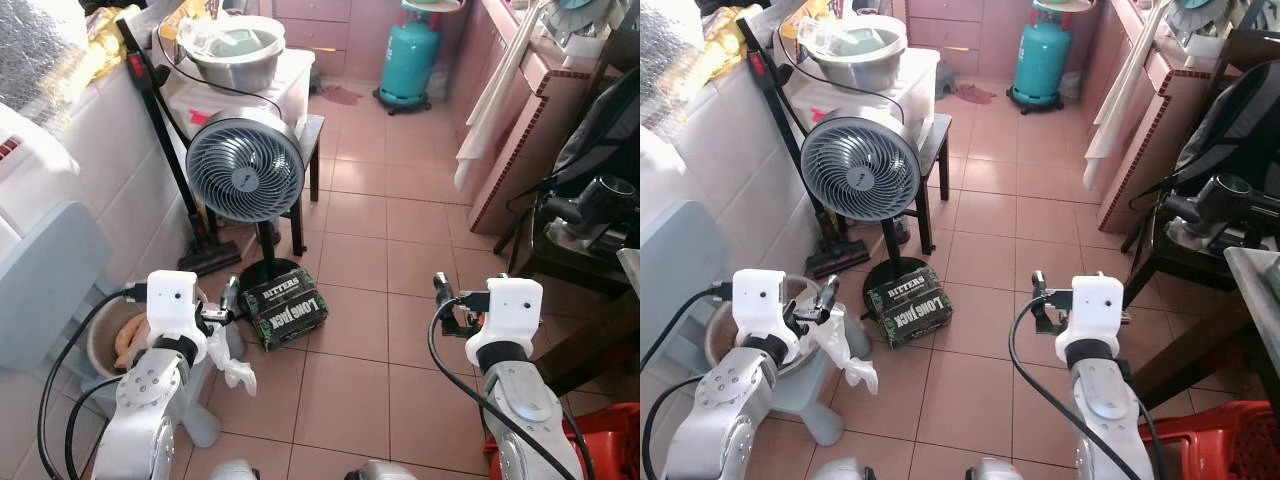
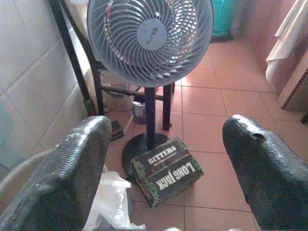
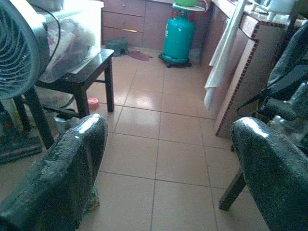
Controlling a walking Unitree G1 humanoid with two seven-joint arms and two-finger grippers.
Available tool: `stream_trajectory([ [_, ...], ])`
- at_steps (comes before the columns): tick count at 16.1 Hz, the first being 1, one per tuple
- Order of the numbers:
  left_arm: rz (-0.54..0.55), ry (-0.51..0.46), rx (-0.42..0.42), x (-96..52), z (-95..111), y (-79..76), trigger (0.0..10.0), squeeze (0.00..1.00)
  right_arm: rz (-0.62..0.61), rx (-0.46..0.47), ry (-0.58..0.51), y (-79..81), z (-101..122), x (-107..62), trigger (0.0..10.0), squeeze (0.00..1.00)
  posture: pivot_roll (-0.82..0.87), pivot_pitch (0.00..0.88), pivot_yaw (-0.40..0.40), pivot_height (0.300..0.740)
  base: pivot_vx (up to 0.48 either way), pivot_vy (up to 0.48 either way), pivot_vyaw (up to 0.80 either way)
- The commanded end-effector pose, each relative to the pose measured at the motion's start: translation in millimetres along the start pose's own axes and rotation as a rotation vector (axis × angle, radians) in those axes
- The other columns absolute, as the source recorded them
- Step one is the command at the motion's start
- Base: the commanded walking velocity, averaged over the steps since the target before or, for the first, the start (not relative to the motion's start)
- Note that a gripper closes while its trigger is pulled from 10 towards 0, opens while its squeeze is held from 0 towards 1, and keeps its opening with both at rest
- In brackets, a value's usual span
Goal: Setting the table
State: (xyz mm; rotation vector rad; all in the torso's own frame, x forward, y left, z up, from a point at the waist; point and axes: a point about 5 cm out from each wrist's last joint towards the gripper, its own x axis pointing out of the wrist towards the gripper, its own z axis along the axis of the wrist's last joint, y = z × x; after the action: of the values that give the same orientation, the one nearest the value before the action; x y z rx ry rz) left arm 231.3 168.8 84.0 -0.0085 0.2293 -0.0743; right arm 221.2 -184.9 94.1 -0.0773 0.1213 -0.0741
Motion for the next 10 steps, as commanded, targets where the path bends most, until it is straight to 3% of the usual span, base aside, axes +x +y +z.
stream_trajectory([
  [1,0.003,-0.016,0.003,-0.5,5.3,0.6,10.0,0.0,0.003,0.023,-0.013,1.2,4.7,-0.3,10.0,0.0,-0.01,0.0,-0.008,0.74,0.0,0.0,0.0],
  [5,-0.009,0.0,-0.018,4.8,6.3,-0.4,10.0,0.0,0.0,0.03,0.011,3.3,0.7,-3.7,10.0,0.0,-0.03,0.0,0.005,0.74,0.0,0.0,-0.46],
  [7,-0.014,-0.002,-0.016,8.8,7.9,-3.8,10.0,0.0,-0.02,0.036,0.005,0.3,0.7,-3.0,10.0,0.0,-0.03,0.0,0.015,0.74,-0.257,0.0,-0.67],
  [10,-0.017,0.0,-0.013,13.5,12.0,-3.8,10.0,0.0,-0.019,0.034,-0.013,2.8,3.8,1.1,10.0,0.0,-0.02,0.0,0.031,0.74,-0.261,0.082,0.0],
])
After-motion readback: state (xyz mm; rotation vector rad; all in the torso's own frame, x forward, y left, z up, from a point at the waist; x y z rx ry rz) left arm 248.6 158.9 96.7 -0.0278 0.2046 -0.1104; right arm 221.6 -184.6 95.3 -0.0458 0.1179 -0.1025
